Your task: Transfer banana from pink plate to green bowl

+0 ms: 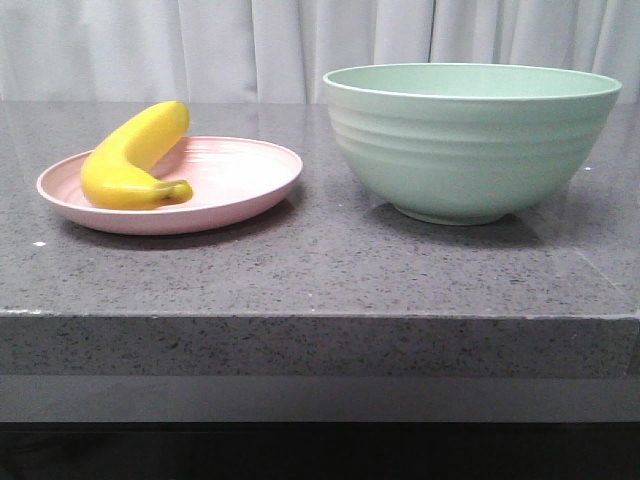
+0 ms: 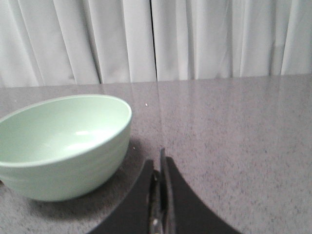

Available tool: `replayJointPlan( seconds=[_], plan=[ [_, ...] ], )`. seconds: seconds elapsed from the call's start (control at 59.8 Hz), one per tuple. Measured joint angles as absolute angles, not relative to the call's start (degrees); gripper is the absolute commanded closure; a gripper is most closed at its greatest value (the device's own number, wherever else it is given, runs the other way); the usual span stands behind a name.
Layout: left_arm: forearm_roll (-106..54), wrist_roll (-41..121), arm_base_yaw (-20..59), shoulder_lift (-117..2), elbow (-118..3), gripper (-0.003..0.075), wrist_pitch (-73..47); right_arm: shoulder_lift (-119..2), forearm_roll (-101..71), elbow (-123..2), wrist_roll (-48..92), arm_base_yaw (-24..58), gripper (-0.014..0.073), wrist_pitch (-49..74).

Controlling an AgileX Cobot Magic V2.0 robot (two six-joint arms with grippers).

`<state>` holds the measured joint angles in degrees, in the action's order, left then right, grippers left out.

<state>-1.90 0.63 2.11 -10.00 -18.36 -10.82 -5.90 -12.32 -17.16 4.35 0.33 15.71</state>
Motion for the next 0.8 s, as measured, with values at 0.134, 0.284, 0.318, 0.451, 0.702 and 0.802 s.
replayJointPlan(
  seconds=[0.134, 0.284, 0.318, 0.451, 0.702, 0.802],
  plan=[
    [-1.7, 0.6, 2.1, -20.1, -24.5, 0.0741, -13.2, -13.6, -12.3, -23.7, 5.1, 0.3, 0.0680, 16.9],
    [-1.5, 0.6, 2.1, -25.9, -27.1, 0.0740, -13.5, -19.1, -12.2, -26.3, 6.3, 0.3, 0.0680, 17.3],
    [-1.5, 0.6, 2.1, -26.3, -27.3, 0.0738, -13.5, -19.6, -12.2, -26.3, 6.3, 0.3, 0.0680, 17.4],
    [-1.5, 0.6, 2.1, -26.6, -27.4, 0.0591, -13.7, -19.9, -12.2, -26.3, 6.4, 0.3, 0.0607, 18.0],
    [-1.5, 0.6, 2.1, -26.6, -27.4, 0.0017, -13.8, -19.9, -12.2, -26.3, 6.4, 0.3, 0.0154, 18.1],
    [-1.5, 0.6, 2.1, -26.6, -27.4, 0.0054, -13.8, -19.9, -12.2, -26.3, 6.5, 0.3, 0.0092, 18.1]
  ],
)
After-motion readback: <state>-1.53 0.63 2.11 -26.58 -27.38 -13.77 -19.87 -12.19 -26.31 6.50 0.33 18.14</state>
